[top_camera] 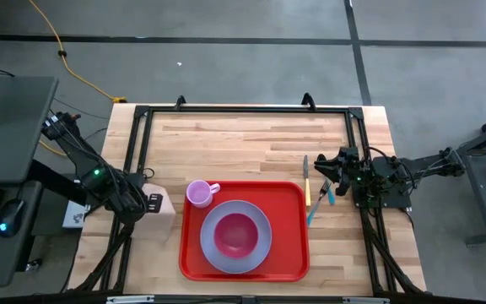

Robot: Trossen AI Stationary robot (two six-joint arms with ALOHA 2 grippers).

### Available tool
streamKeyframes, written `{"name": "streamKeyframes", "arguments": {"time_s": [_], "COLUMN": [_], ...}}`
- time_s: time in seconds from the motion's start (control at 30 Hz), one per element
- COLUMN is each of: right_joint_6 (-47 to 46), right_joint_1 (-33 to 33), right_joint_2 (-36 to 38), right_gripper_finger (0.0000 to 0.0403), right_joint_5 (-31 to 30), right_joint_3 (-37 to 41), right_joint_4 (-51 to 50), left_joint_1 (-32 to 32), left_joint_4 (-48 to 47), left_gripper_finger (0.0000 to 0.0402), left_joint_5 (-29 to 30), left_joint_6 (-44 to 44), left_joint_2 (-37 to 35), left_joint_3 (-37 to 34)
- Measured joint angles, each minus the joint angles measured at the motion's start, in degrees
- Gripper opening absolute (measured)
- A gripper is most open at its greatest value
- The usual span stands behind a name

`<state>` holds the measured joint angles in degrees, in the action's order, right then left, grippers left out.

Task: Set up tray
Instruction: Put the brown table napkin on the red serving tray to the right of the purple plate

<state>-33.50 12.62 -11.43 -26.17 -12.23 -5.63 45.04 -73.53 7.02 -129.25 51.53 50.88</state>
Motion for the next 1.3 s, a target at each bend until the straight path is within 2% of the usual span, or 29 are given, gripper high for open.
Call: {"name": "streamKeyframes", "arguments": {"time_s": [0.33, 0.67, 0.87, 1.07, 1.3], "right_joint_6": [-1.2, -2.6, -2.8, -2.7, -2.7], "right_joint_1": [0.0, 0.0, 0.0, 0.0, 0.0], "right_joint_2": [0.0, -0.2, -1.2, -7.0, -18.8], "right_gripper_finger": [0.0074, 0.0074, 0.0074, 0.0074, 0.0074], "right_joint_5": [-0.6, -0.2, 2.0, 3.8, 6.4], "right_joint_3": [0.0, 0.0, 0.0, 0.0, 0.0], "right_joint_4": [0.8, 5.0, 10.5, 18.5, 33.1], "left_joint_1": [0.0, 0.0, 0.0, 0.0, 0.0], "left_joint_4": [-4.6, -6.5, -6.4, -6.1, -5.9], "left_gripper_finger": [0.0010, 0.0010, 0.0010, 0.0010, 0.0010], "left_joint_5": [1.6, 11.6, 16.8, 21.8, 27.3], "left_joint_6": [0.0, 1.9, 4.3, 7.0, 10.8], "left_joint_2": [0.0, 0.1, 1.1, 3.4, 7.9], "left_joint_3": [7.1, 15.1, 19.3, 23.7, 30.0]}}
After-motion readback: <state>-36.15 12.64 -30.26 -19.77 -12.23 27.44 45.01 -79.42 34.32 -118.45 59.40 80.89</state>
